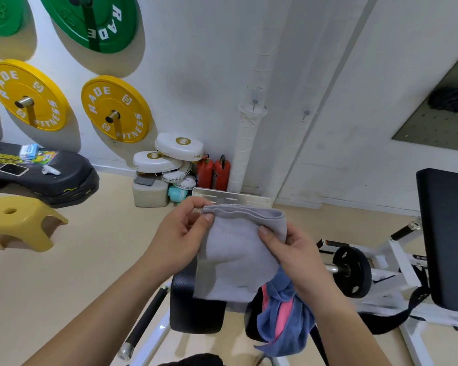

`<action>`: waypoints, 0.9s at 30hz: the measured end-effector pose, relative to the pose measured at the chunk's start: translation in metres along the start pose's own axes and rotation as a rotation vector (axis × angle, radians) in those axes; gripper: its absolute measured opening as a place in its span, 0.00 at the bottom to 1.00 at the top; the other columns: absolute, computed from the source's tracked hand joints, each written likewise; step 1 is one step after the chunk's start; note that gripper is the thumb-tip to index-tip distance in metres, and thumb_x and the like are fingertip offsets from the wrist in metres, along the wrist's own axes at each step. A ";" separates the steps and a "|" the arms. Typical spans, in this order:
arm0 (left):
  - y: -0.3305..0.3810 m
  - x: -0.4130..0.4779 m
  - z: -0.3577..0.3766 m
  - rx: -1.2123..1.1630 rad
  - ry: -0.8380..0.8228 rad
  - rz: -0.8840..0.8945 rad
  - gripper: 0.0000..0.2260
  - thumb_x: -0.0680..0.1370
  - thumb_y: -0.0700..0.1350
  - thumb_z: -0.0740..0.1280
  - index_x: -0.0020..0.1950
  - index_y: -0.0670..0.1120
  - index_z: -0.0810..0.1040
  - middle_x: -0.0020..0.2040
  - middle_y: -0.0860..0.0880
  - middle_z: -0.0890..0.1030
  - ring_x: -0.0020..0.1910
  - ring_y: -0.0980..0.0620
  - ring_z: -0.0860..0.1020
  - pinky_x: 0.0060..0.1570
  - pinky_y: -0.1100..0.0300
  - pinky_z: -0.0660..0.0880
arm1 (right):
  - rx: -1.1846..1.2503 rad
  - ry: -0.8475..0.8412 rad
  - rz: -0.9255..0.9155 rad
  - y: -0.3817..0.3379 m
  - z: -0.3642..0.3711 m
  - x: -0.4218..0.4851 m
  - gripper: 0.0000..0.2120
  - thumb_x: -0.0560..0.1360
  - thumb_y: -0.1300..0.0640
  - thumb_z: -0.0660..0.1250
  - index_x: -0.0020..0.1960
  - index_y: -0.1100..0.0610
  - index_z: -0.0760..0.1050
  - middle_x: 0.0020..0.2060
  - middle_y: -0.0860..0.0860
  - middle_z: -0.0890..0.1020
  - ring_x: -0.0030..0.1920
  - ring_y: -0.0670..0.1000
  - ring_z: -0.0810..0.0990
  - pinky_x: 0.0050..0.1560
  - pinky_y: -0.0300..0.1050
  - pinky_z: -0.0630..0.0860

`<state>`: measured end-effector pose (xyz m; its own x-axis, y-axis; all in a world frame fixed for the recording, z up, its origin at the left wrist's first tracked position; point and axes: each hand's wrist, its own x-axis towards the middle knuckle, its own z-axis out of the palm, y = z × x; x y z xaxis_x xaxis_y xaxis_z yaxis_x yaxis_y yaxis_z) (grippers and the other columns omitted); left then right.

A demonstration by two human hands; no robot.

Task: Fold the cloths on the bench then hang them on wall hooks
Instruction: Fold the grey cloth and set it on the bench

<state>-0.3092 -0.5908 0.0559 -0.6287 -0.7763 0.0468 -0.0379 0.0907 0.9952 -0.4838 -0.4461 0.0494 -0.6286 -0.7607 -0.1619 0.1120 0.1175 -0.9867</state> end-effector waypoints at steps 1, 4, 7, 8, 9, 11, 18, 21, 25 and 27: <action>-0.004 -0.002 0.002 0.010 0.025 -0.014 0.14 0.83 0.41 0.65 0.49 0.61 0.79 0.41 0.43 0.86 0.35 0.53 0.78 0.37 0.56 0.74 | -0.016 0.022 0.000 0.004 0.002 0.000 0.10 0.78 0.54 0.72 0.56 0.57 0.84 0.50 0.55 0.88 0.55 0.58 0.86 0.52 0.51 0.85; -0.004 -0.004 0.007 -0.024 0.093 -0.023 0.10 0.83 0.42 0.65 0.51 0.59 0.78 0.38 0.46 0.85 0.34 0.51 0.80 0.36 0.51 0.76 | 0.071 0.025 0.122 0.013 0.004 0.003 0.22 0.79 0.45 0.70 0.57 0.64 0.82 0.52 0.61 0.87 0.57 0.64 0.85 0.61 0.66 0.80; -0.006 0.000 0.007 -0.093 0.106 -0.063 0.06 0.84 0.43 0.64 0.53 0.54 0.78 0.36 0.37 0.81 0.32 0.48 0.76 0.31 0.53 0.73 | 0.109 -0.151 0.312 0.033 0.000 -0.003 0.21 0.81 0.45 0.67 0.60 0.62 0.83 0.59 0.58 0.86 0.62 0.58 0.84 0.68 0.59 0.76; -0.009 0.003 0.006 -0.094 0.104 -0.080 0.06 0.84 0.44 0.64 0.54 0.54 0.78 0.39 0.34 0.81 0.33 0.47 0.76 0.32 0.53 0.73 | 0.080 -0.211 0.331 0.042 0.000 -0.007 0.19 0.79 0.47 0.69 0.60 0.61 0.84 0.59 0.59 0.86 0.63 0.60 0.83 0.70 0.60 0.75; -0.012 0.006 0.004 -0.094 0.111 -0.101 0.05 0.84 0.45 0.65 0.55 0.54 0.78 0.40 0.35 0.82 0.34 0.47 0.77 0.33 0.53 0.74 | 0.058 -0.247 0.330 0.050 0.001 -0.009 0.18 0.76 0.49 0.70 0.59 0.61 0.84 0.59 0.60 0.86 0.64 0.62 0.82 0.70 0.62 0.74; -0.019 0.009 0.000 -0.132 0.159 -0.170 0.05 0.84 0.48 0.65 0.58 0.53 0.78 0.40 0.41 0.86 0.35 0.49 0.81 0.34 0.54 0.76 | 0.052 -0.238 0.298 0.061 0.003 -0.013 0.15 0.75 0.51 0.72 0.58 0.58 0.84 0.58 0.59 0.86 0.63 0.63 0.82 0.69 0.68 0.74; -0.059 0.006 -0.006 -0.447 0.215 -0.484 0.08 0.83 0.49 0.66 0.61 0.50 0.79 0.48 0.49 0.87 0.43 0.49 0.83 0.46 0.53 0.79 | 0.084 -0.170 0.226 0.043 0.022 -0.007 0.15 0.83 0.47 0.64 0.68 0.50 0.74 0.60 0.50 0.85 0.61 0.53 0.85 0.66 0.58 0.79; -0.076 -0.007 0.003 -0.606 0.045 -0.580 0.13 0.83 0.51 0.65 0.64 0.46 0.79 0.55 0.44 0.84 0.47 0.49 0.83 0.49 0.52 0.79 | 0.137 -0.159 0.250 0.036 0.027 -0.003 0.16 0.84 0.49 0.62 0.71 0.51 0.72 0.62 0.53 0.85 0.63 0.56 0.84 0.66 0.58 0.78; -0.088 -0.030 0.021 -0.606 -0.177 -0.653 0.12 0.81 0.44 0.68 0.64 0.44 0.80 0.55 0.40 0.84 0.48 0.43 0.81 0.48 0.51 0.79 | 0.311 -0.199 0.323 0.032 0.021 -0.001 0.16 0.84 0.53 0.63 0.71 0.46 0.72 0.64 0.54 0.84 0.65 0.58 0.83 0.70 0.61 0.75; -0.091 -0.033 0.023 -0.545 -0.113 -0.641 0.18 0.77 0.36 0.70 0.67 0.46 0.79 0.58 0.38 0.84 0.52 0.40 0.83 0.56 0.46 0.77 | 0.317 -0.214 0.350 0.036 0.013 -0.001 0.16 0.83 0.59 0.65 0.69 0.45 0.74 0.62 0.54 0.85 0.63 0.58 0.83 0.68 0.61 0.76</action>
<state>-0.3032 -0.5594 -0.0381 -0.6881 -0.5055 -0.5205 -0.0518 -0.6813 0.7301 -0.4692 -0.4491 0.0137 -0.3441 -0.8278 -0.4432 0.5363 0.2141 -0.8164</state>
